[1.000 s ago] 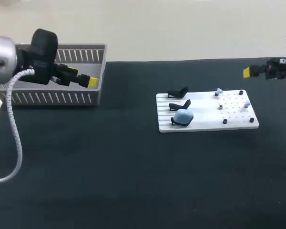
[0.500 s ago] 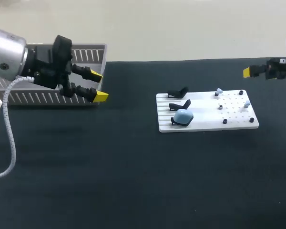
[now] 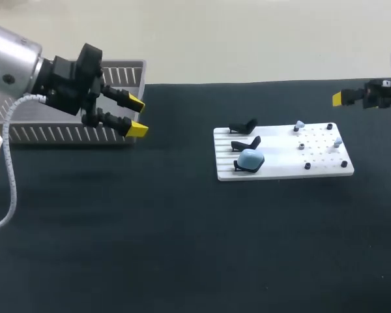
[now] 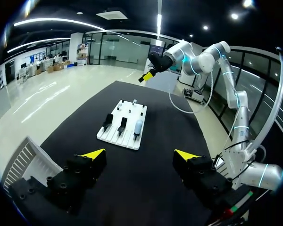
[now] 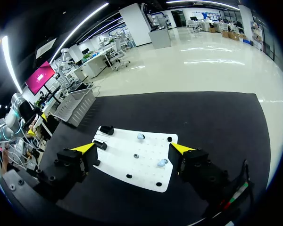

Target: Pick up each earbud case from the left stands, insert the matching earbuds, close the lid, and place the case in the box.

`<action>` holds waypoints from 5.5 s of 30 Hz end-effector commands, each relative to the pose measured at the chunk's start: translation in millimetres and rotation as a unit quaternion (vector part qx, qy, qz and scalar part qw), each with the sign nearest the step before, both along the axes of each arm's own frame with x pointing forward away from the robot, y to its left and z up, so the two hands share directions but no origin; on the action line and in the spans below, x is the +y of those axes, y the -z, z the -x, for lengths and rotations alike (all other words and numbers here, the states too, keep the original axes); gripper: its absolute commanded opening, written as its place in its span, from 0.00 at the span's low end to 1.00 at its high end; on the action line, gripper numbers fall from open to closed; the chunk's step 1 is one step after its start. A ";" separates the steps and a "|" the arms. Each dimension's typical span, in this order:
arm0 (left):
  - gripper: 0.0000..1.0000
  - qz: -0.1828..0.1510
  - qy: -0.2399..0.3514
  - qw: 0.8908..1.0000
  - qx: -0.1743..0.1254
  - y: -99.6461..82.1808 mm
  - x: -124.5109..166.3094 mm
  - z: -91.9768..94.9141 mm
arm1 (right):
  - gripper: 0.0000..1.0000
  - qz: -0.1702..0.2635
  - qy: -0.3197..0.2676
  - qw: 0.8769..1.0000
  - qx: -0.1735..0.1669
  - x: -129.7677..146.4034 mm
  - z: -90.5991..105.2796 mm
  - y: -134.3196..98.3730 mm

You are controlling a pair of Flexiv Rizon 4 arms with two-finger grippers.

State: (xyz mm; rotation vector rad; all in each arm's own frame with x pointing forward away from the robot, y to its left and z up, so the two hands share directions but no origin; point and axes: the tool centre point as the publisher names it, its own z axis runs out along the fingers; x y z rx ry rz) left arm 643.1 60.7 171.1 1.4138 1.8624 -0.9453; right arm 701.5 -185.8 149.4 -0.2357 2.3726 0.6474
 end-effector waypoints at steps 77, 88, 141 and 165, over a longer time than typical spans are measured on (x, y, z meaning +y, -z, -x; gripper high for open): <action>1.00 0.095 0.233 0.962 -0.107 60.8 -105.2 -30.5 | 1.00 0.000 0.000 1.000 0.000 -0.2 0.3 -0.2; 1.00 0.098 0.207 0.972 -0.056 82.0 -140.1 -8.6 | 1.00 0.000 0.000 1.000 0.000 -0.2 0.3 -0.2; 0.65 0.085 0.172 0.980 -0.052 127.0 -178.5 -15.8 | 1.00 0.000 0.000 1.000 0.000 -0.2 0.3 -0.2; 0.58 0.077 0.163 0.983 -0.033 140.4 -188.2 -16.1 | 1.00 0.000 0.000 1.000 0.000 -0.2 0.3 -0.2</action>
